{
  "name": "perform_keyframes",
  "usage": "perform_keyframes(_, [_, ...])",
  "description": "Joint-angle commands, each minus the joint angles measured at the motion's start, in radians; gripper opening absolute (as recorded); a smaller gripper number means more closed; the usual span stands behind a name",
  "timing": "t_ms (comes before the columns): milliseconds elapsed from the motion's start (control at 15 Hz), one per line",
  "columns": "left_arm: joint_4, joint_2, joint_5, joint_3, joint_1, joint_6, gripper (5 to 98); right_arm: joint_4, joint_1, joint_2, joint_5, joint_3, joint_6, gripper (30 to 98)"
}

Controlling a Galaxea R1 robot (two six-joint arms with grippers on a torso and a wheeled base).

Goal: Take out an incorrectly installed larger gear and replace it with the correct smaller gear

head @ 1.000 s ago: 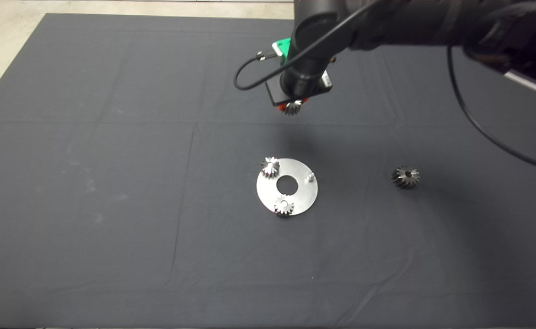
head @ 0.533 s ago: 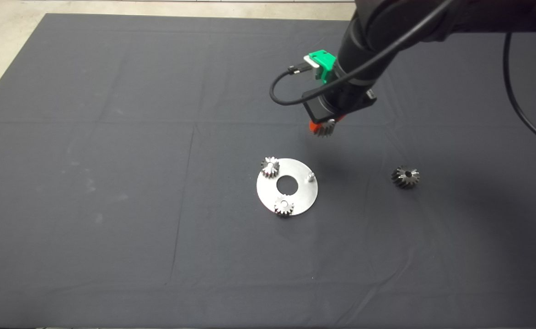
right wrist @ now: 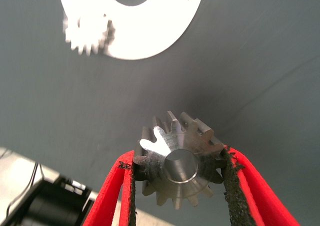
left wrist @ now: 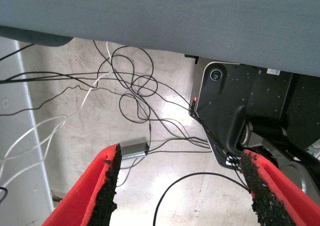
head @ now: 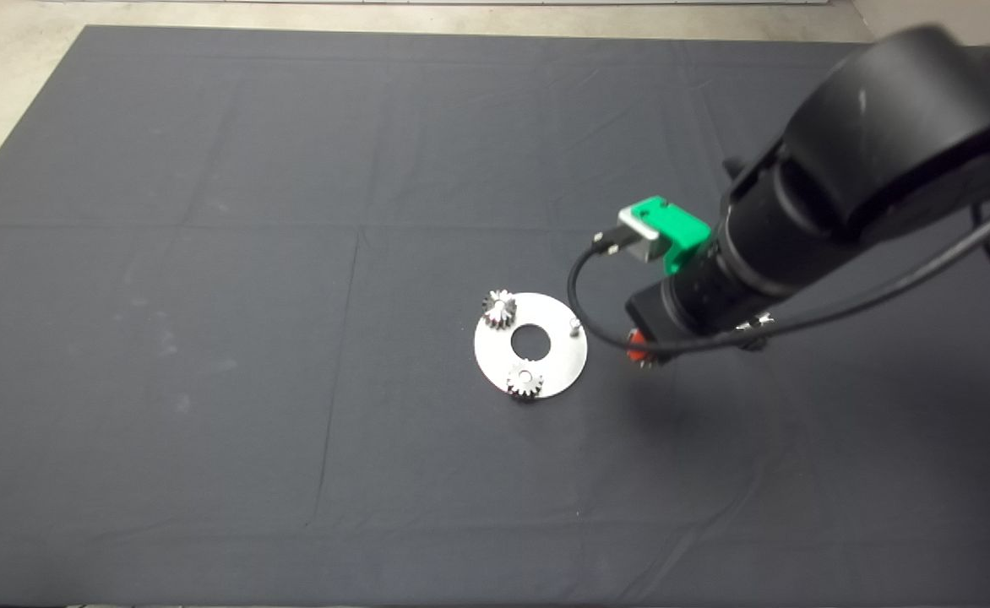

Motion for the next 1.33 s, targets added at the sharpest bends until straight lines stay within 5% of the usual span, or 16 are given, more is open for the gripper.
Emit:
perform_keyframes(0, [0.009, -0.006, 0.005, 0.015, 0.009, 0.004, 59.7, -0.286, -0.044, -0.013, -0.059, 0.141, 0.075, 35.2])
perform_keyframes(533, [0.047, -0.003, -0.019, 0.013, 0.009, -0.001, 59.7, -0.418, -0.08, -0.008, -0.062, 0.13, 0.07, 35.1])
perform_keyframes(667, [0.057, -0.007, -0.039, 0.015, 0.009, -0.006, 59.7, -0.448, -0.105, -0.018, -0.068, 0.11, 0.061, 35.1])
perform_keyframes(1267, [0.07, -0.005, -0.054, 0.013, 0.009, -0.027, 59.7, -0.478, -0.136, -0.002, -0.068, -0.05, -0.04, 35.1])
